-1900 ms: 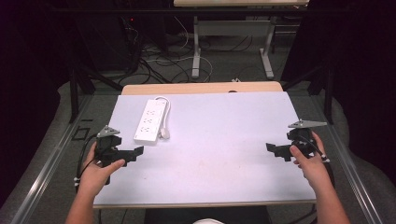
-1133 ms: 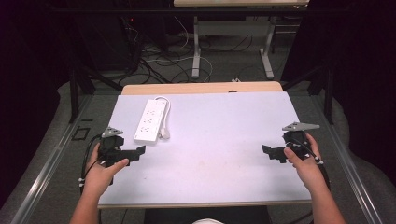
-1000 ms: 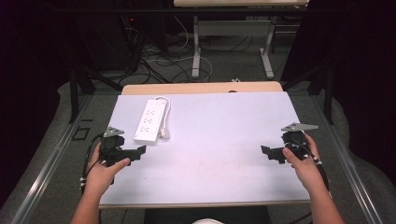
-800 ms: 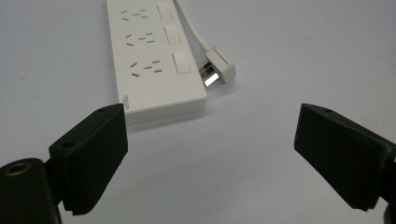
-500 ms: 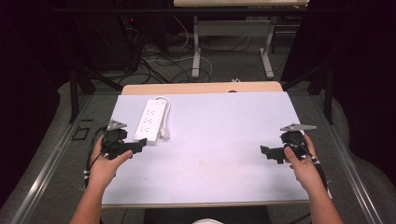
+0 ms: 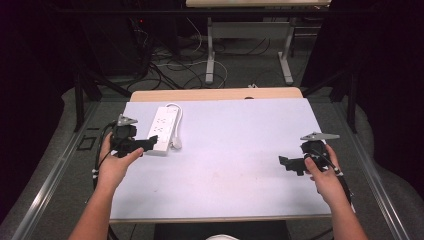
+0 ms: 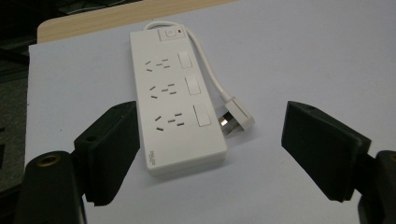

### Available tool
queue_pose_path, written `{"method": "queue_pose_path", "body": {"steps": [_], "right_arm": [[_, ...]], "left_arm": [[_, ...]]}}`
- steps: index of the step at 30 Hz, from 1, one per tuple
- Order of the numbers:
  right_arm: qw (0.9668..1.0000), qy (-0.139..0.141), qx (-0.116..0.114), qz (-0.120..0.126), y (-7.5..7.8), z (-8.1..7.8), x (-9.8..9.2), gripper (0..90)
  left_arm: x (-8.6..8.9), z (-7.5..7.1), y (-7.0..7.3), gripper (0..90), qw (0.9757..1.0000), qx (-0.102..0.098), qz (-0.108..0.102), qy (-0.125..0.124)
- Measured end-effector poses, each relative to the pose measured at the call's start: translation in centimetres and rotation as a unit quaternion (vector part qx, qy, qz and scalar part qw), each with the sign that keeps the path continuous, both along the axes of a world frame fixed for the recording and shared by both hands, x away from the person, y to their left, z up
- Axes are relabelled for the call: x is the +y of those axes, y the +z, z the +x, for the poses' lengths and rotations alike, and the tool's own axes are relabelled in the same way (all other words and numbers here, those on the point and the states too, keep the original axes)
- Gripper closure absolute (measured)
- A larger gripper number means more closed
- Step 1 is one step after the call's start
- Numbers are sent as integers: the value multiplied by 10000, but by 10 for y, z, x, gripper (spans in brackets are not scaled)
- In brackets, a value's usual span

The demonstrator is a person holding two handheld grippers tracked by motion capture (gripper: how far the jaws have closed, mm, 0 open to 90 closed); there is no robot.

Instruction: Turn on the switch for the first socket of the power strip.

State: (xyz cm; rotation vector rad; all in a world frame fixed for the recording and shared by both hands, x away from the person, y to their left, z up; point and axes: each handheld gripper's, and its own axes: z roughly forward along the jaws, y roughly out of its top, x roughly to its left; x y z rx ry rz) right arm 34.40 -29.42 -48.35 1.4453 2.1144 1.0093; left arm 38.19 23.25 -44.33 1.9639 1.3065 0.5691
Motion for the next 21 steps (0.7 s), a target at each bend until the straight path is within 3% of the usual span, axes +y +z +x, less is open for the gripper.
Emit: {"method": "queue_pose_path", "body": {"steps": [10, 21], "right_arm": [[10000, -6, 20, 41, -1, 0, -1, 0], [10000, 15, 26, 37, -2, 0, -1, 0]], "left_arm": [[-7, 15, 5, 222, 9999, 121, 14, 45], [-17, 38, 18, 243, 9999, 71, -14, 99]]}}
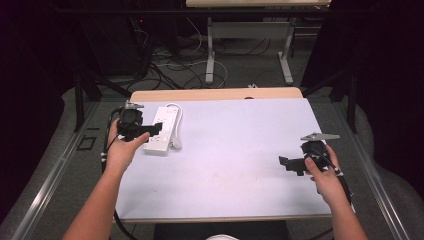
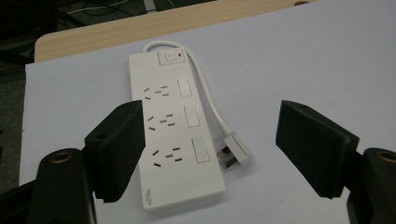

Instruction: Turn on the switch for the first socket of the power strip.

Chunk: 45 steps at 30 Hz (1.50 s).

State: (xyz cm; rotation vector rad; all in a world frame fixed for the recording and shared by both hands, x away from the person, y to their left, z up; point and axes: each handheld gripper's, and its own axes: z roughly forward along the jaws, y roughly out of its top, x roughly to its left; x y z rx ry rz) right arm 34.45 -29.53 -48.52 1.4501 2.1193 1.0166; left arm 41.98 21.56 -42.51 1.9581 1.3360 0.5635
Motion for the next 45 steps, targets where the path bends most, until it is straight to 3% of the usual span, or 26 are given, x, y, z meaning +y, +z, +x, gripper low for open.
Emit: {"method": "queue_pose_path", "body": {"steps": [2, 8, 18, 35, 45], "right_arm": [[10000, -38, 14, 2, 0, 0, 0, 0], [10000, -22, 2, -7, 0, 0, 0, 0], [10000, -6, 23, -11, -2, 0, 0, 0], [10000, 1, 52, -53, -7, 2, 0, 0], [9999, -16, 127, -54, -10, 3, 1, 0]], "left_arm": [[-2, 4, 2, 249, 10000, 25, 12, 33], [-5, 18, 7, 285, 9996, 107, -218, 113], [-7, 39, 10, 399, 9987, 216, -406, 219], [-18, 70, 7, 498, 9991, 249, -160, 313], [-26, 84, 5, 569, 9988, 221, -320, 311]]}}
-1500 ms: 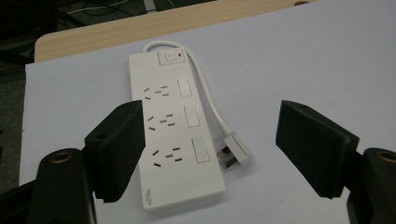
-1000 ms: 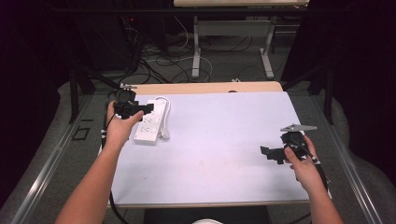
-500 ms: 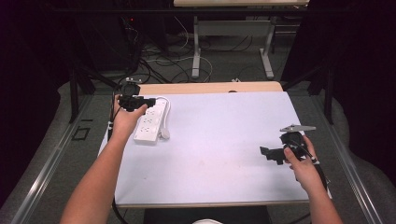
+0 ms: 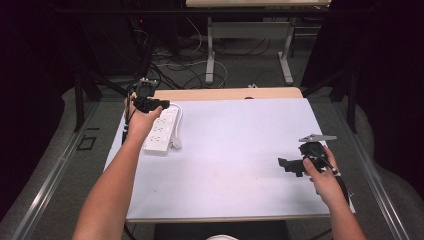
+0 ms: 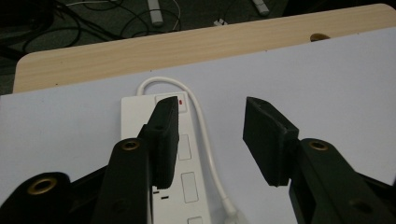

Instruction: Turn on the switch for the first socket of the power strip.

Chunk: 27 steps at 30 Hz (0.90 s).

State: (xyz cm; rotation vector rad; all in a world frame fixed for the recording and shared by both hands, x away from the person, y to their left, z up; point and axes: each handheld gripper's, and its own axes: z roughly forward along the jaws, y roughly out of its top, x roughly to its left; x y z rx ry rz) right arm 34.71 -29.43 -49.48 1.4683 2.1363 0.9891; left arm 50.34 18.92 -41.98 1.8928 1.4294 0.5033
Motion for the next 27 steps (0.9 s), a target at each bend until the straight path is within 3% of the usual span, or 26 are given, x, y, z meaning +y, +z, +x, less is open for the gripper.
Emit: {"method": "queue_pose_path", "body": {"steps": [4, 5, 14, 18, 27], "right_arm": [[10000, 19, 24, -6, -2, 1, 0, 0], [10000, 26, 28, -8, -2, 1, 0, 0], [10000, -17, 47, 1, -3, 1, -2, 0], [10000, 1, 33, 5, -4, 1, -2, 0], [10000, -8, 44, -8, -5, 2, -2, 0]], "left_arm": [[-3, 6, -4, 595, 9999, 37, -151, 25], [-3, 7, -4, 599, 9999, 88, -64, 2], [-10, 18, -11, 604, 10000, 35, -6, 2], [-13, 21, -12, 595, 9999, 86, 128, 34], [-19, 28, -18, 638, 9998, 174, 39, 35]]}}
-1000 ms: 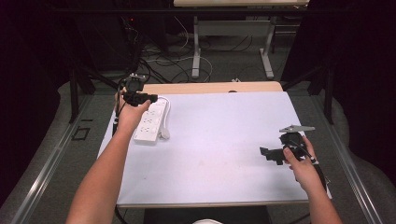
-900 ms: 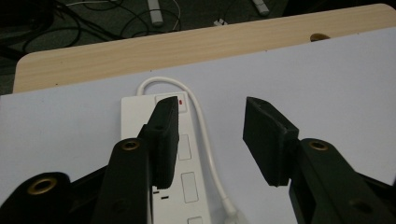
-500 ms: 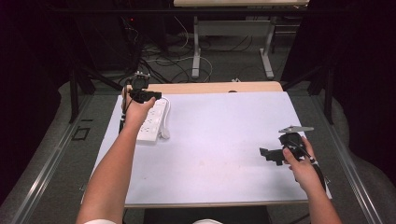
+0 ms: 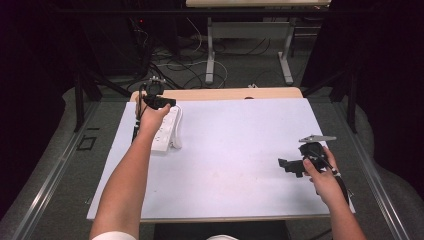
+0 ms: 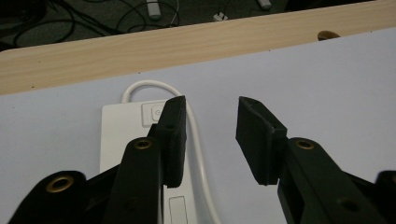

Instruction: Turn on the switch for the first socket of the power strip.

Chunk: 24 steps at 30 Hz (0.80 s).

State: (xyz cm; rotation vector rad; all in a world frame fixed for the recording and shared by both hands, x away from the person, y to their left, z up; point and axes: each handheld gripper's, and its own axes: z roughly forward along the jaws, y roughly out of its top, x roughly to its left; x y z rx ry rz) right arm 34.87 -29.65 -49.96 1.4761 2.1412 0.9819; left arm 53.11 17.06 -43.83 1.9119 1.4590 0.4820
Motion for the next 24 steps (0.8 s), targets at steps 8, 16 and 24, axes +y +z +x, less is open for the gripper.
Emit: {"method": "queue_pose_path", "body": {"steps": [8, 16, 24], "right_arm": [[10000, -5, 5, 3, -1, 0, 0, 0], [10000, 32, 13, -6, -3, 1, 0, 0], [10000, 5, 49, -7, -4, 1, 1, 0]], "left_arm": [[-1, 5, -4, 688, 10000, 62, -8, 21], [2, 11, -10, 729, 9998, 45, 69, 157], [6, 18, -19, 782, 9994, 202, 53, 279]]}}
